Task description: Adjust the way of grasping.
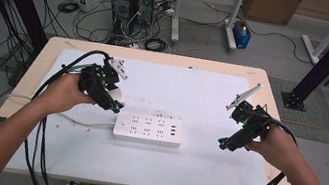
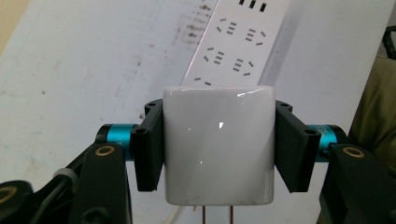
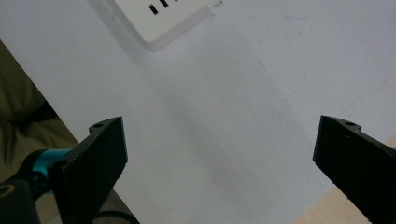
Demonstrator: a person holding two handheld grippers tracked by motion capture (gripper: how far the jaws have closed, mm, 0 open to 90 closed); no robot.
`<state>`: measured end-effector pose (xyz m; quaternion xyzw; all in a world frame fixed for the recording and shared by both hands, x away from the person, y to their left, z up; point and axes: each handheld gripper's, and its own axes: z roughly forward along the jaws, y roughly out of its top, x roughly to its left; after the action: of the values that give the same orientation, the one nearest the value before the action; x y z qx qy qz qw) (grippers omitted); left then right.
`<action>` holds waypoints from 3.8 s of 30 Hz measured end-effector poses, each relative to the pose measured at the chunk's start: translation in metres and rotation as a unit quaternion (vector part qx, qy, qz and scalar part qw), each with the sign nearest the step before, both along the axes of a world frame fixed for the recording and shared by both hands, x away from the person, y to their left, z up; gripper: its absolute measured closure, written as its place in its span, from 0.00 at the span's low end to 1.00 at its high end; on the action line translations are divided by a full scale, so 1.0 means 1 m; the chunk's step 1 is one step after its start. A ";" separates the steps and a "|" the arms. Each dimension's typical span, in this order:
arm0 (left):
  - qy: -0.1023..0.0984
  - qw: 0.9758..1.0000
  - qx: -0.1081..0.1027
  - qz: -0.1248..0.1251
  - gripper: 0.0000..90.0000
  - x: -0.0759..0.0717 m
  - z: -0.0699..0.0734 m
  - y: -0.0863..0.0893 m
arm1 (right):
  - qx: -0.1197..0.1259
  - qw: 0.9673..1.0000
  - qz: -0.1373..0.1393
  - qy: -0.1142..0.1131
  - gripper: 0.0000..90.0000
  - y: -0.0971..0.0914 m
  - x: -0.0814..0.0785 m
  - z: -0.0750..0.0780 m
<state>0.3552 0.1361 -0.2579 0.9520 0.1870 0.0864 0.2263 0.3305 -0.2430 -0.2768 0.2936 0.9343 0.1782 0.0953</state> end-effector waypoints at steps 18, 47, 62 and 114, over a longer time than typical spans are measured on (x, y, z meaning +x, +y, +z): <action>-0.032 0.997 0.003 -0.065 0.47 -0.014 -0.009 -0.056 | 0.153 0.985 -0.064 0.041 0.03 0.005 -0.009 -0.001; -0.050 0.991 -0.037 -0.118 0.47 -0.020 -0.010 -0.107 | 0.295 0.941 -0.104 0.128 0.03 0.019 0.000 -0.009; -0.052 0.988 -0.043 -0.136 0.47 -0.022 -0.008 -0.122 | 0.378 0.897 -0.134 0.187 0.03 0.033 0.012 -0.020; -0.063 0.983 -0.053 -0.162 0.47 -0.030 -0.010 -0.138 | 0.451 0.813 -0.145 0.338 0.53 0.058 0.025 -0.051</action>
<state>0.3249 -0.0021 -0.2675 0.9489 0.0198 0.0987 0.2989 0.3558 -0.1850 -0.3276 0.4771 0.6689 0.4535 -0.3454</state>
